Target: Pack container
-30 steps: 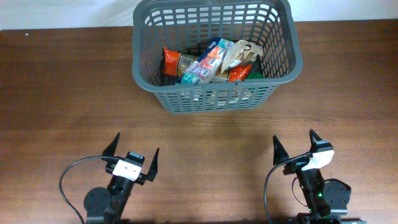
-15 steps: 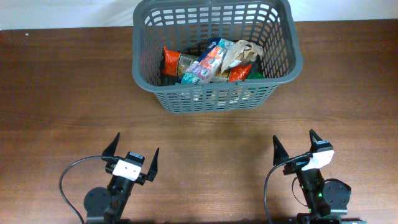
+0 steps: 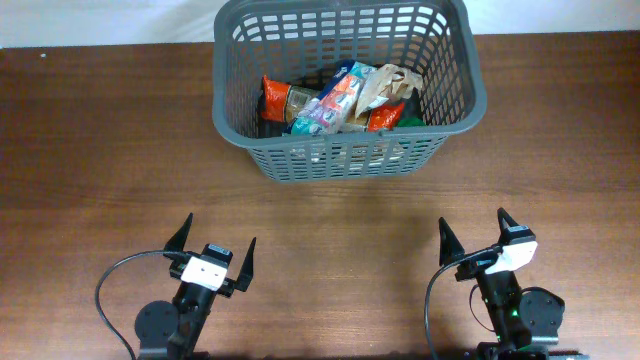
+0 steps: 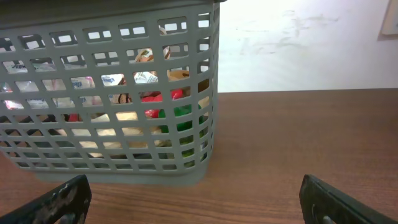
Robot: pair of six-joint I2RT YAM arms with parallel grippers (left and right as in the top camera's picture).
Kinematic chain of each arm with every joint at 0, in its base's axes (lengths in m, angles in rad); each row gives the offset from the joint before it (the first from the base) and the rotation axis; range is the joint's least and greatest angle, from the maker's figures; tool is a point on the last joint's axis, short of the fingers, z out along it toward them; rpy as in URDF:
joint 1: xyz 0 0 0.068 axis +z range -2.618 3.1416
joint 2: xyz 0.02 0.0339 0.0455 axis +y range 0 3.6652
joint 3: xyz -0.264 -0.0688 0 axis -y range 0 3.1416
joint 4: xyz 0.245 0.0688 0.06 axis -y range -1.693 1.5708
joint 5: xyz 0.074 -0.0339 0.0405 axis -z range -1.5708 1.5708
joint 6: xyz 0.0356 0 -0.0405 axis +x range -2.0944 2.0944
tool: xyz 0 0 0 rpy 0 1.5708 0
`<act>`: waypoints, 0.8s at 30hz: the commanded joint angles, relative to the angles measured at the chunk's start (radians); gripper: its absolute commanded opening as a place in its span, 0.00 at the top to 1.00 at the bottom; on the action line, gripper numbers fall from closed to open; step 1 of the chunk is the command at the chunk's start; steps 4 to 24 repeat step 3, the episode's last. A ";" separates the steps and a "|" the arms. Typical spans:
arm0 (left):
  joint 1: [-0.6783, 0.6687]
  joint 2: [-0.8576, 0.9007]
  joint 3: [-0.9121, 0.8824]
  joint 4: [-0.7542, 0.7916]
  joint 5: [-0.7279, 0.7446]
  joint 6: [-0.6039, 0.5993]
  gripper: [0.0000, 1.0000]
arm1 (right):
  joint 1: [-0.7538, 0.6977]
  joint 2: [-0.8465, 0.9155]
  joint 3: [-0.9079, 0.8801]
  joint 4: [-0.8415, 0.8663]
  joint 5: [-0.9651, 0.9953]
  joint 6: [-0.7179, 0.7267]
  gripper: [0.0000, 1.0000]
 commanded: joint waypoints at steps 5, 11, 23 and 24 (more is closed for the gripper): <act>0.005 -0.010 -0.014 0.004 -0.004 0.015 0.01 | 0.011 -0.010 -0.005 -0.007 -0.012 -0.010 0.01; 0.005 -0.010 -0.014 0.004 -0.004 0.015 0.01 | 0.011 -0.010 -0.005 -0.007 -0.012 -0.010 0.01; 0.005 -0.010 -0.014 0.004 -0.004 0.015 0.01 | 0.011 -0.010 -0.005 -0.007 -0.012 -0.010 0.01; 0.005 -0.010 -0.014 0.004 -0.004 0.015 0.01 | 0.011 -0.010 -0.005 -0.007 -0.012 -0.010 0.01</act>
